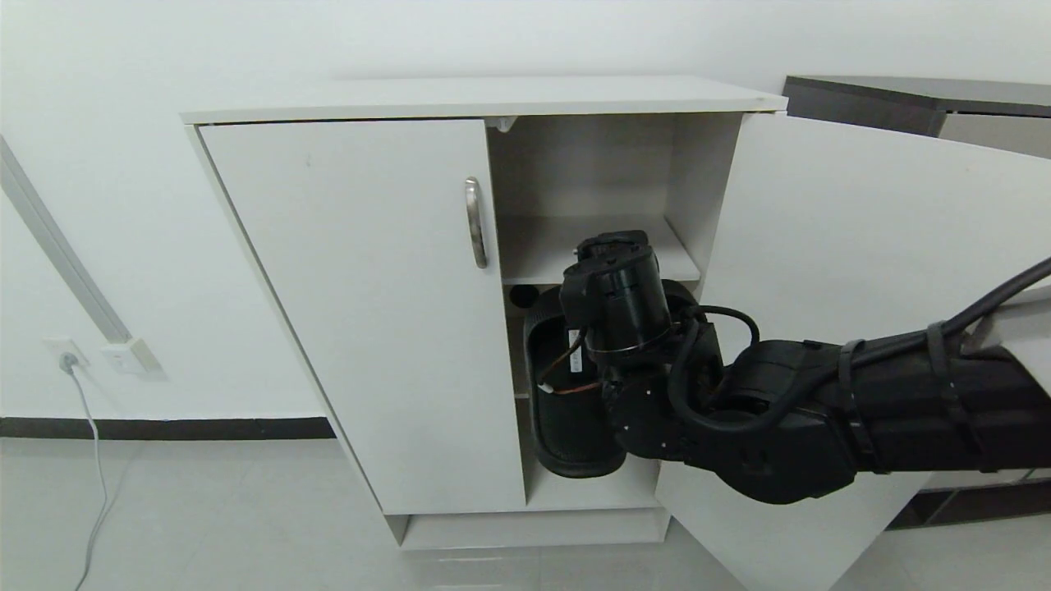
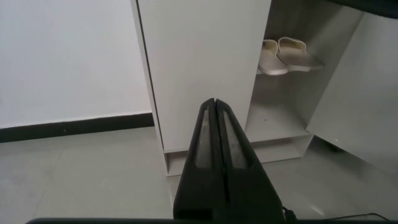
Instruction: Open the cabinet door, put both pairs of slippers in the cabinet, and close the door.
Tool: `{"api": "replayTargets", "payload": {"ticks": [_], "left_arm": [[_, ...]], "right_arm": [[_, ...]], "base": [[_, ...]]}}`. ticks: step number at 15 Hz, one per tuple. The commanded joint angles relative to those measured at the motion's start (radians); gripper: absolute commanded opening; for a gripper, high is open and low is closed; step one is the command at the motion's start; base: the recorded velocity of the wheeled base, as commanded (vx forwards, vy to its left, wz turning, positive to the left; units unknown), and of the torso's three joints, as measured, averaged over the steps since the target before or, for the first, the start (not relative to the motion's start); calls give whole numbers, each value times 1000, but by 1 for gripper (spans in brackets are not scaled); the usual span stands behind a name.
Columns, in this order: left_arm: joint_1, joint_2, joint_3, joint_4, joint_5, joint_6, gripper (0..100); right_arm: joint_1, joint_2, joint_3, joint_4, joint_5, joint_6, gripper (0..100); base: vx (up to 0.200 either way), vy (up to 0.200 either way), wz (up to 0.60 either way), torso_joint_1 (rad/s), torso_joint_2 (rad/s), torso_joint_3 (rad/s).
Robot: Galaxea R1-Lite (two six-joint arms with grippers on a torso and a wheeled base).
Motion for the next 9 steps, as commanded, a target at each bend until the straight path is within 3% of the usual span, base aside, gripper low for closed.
{"api": "replayTargets", "payload": {"ticks": [1, 9], "left_arm": [[0, 1, 0, 0, 0, 0, 0], [0, 1, 0, 0, 0, 0, 0]], "right_arm": [[1, -15, -5, 0, 5, -1, 0], [-22, -30, -12, 0, 60, -16, 0]], "base": [[0, 0, 0, 0, 0, 0], [0, 0, 0, 0, 0, 0]]}}
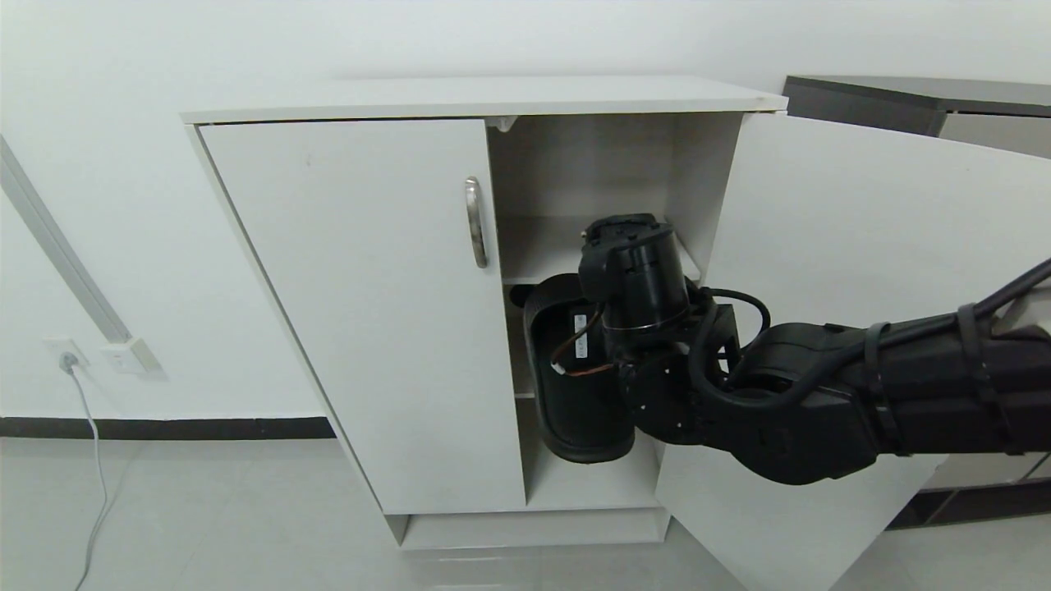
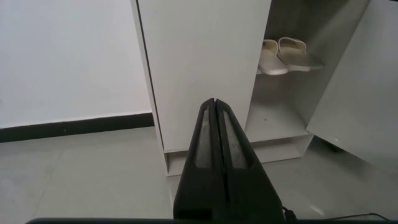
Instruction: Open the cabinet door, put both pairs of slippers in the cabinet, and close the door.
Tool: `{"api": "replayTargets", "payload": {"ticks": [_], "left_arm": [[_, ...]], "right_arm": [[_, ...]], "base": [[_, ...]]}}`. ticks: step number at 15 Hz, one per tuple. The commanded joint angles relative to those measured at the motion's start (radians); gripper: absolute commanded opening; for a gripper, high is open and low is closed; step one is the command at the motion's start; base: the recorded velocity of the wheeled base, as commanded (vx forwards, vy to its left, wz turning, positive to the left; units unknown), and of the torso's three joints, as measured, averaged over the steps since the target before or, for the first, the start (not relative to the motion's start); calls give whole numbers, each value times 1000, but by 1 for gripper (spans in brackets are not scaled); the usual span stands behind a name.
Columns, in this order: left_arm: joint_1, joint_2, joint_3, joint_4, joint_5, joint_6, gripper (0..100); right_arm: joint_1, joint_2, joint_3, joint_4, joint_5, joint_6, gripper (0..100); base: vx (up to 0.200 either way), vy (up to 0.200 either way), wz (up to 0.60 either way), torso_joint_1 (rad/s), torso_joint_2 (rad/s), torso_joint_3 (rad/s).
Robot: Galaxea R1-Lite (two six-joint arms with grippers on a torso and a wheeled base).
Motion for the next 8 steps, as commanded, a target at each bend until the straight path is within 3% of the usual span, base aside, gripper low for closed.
{"api": "replayTargets", "payload": {"ticks": [1, 8], "left_arm": [[0, 1, 0, 0, 0, 0, 0], [0, 1, 0, 0, 0, 0, 0]], "right_arm": [[-4, -5, -7, -1, 1, 1, 0], [-4, -7, -6, -1, 1, -4, 0]], "base": [[0, 0, 0, 0, 0, 0], [200, 0, 0, 2, 4, 2]]}}
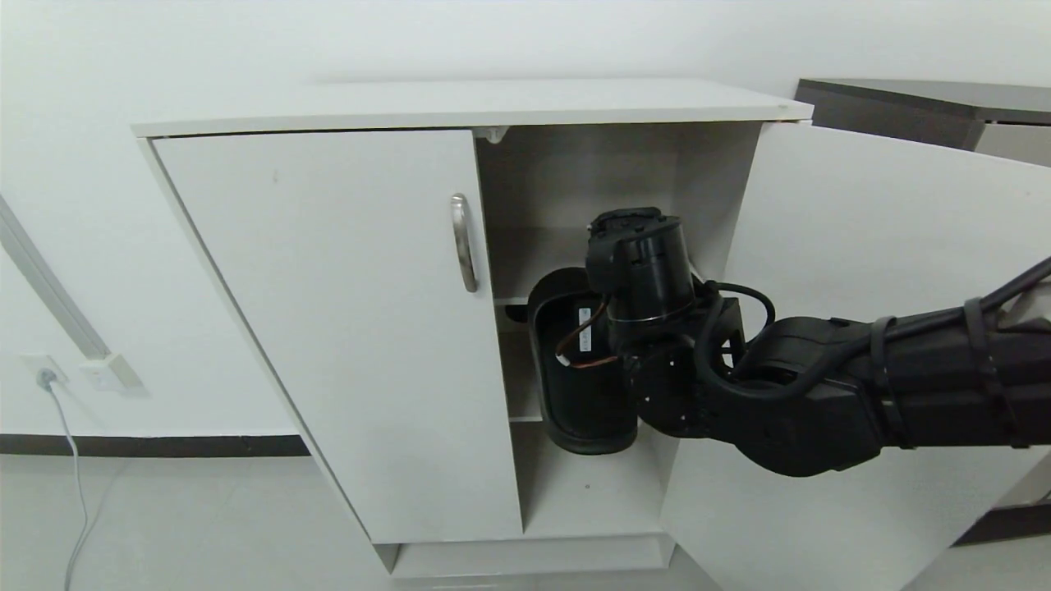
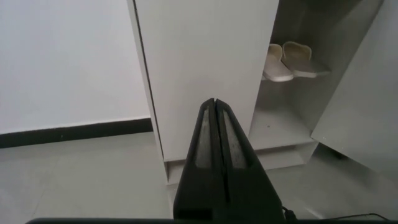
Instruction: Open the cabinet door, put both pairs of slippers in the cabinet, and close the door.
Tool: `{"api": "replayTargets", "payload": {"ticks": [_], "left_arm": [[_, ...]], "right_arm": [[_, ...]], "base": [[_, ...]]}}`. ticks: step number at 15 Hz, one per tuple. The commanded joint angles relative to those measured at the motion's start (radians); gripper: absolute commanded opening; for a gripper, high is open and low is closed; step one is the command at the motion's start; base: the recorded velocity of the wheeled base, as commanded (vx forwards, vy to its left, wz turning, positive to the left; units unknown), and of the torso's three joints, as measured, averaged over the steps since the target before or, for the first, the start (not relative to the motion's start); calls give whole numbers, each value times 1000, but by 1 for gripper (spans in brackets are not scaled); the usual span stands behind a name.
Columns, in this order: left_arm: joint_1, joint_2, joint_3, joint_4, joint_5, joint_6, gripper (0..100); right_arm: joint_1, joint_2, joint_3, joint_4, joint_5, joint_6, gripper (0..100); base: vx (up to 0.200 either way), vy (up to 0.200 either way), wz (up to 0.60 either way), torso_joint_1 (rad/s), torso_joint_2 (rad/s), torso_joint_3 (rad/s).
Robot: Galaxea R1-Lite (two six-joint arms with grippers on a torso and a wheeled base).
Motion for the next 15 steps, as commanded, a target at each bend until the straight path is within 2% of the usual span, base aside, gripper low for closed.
{"api": "replayTargets", "payload": {"ticks": [1, 2, 14, 15], "left_arm": [[0, 1, 0, 0, 0, 0, 0], [0, 1, 0, 0, 0, 0, 0], [0, 1, 0, 0, 0, 0, 0], [0, 1, 0, 0, 0, 0, 0]], "right_arm": [[2, -3, 0, -1, 0, 1, 0], [2, -1, 2, -1, 0, -1, 0], [-38, 34, -50, -1, 28, -19, 0], [-38, 35, -50, -2, 28, -19, 0]], "base": [[200, 0, 0, 7, 2, 7], [200, 0, 0, 2, 2, 7], [0, 0, 0, 0, 0, 0], [200, 0, 0, 2, -2, -2]]}}
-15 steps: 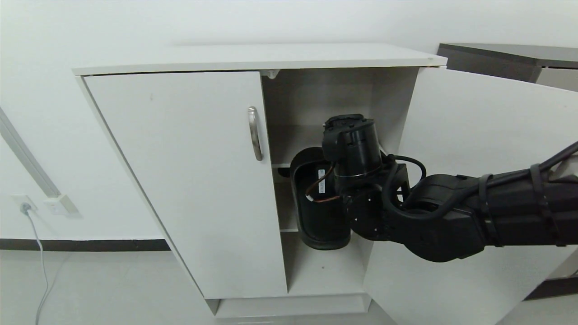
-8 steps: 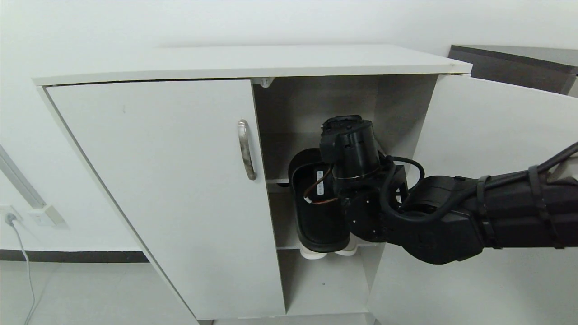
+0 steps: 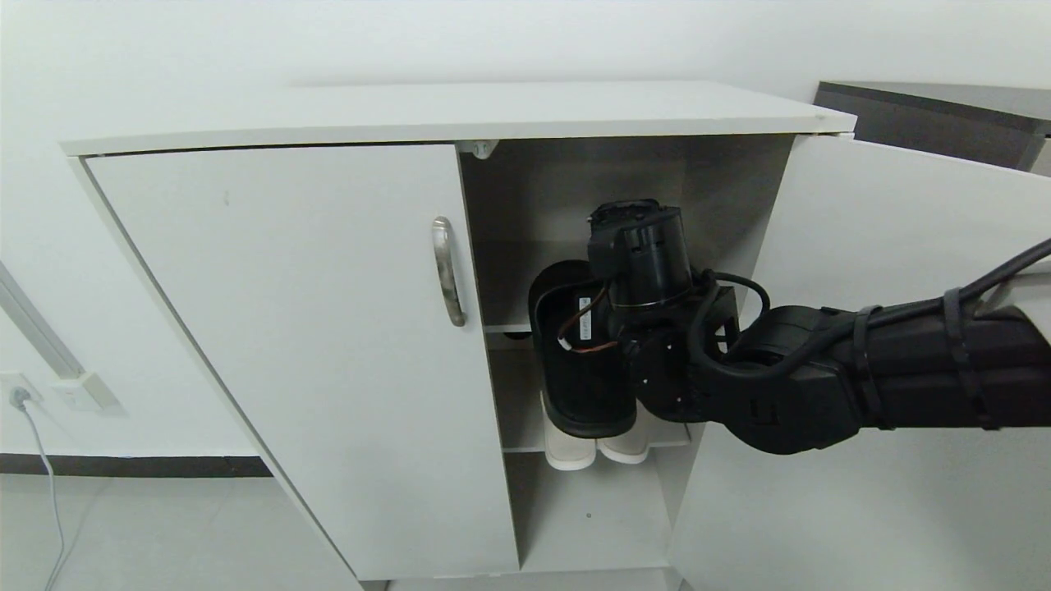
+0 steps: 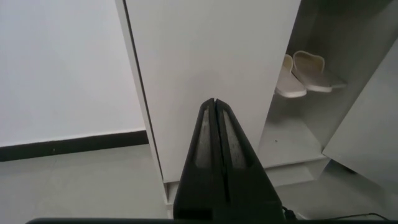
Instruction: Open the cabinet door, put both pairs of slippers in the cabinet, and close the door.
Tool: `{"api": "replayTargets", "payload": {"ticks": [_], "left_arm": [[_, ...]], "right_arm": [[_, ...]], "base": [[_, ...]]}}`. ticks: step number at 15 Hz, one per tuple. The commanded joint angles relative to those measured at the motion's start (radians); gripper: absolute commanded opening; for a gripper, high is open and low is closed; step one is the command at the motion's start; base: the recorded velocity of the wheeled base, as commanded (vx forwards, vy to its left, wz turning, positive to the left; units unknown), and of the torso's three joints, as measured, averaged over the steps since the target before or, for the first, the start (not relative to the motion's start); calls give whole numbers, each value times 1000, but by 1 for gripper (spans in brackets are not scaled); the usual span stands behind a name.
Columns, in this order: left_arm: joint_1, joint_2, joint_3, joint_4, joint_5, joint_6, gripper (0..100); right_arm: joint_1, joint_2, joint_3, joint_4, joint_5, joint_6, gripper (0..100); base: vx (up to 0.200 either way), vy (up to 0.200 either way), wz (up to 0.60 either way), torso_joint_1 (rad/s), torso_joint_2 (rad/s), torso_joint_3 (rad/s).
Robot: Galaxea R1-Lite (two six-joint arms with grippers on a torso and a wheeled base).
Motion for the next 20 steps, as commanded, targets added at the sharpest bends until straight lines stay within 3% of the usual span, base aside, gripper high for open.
{"api": "replayTargets", "payload": {"ticks": [1, 10, 20], "left_arm": [[0, 1, 0, 0, 0, 0, 0], [0, 1, 0, 0, 0, 0, 0], [0, 1, 0, 0, 2, 0, 0]], "right_arm": [[0, 11, -1, -1, 0, 0, 0], [-31, 72, -78, 3, 0, -11, 0], [-95, 213, -337, 97, 53, -40, 0]], "base": [[200, 0, 0, 12, 7, 2], [22, 0, 0, 0, 1, 1], [0, 0, 0, 0, 0, 0]]}}
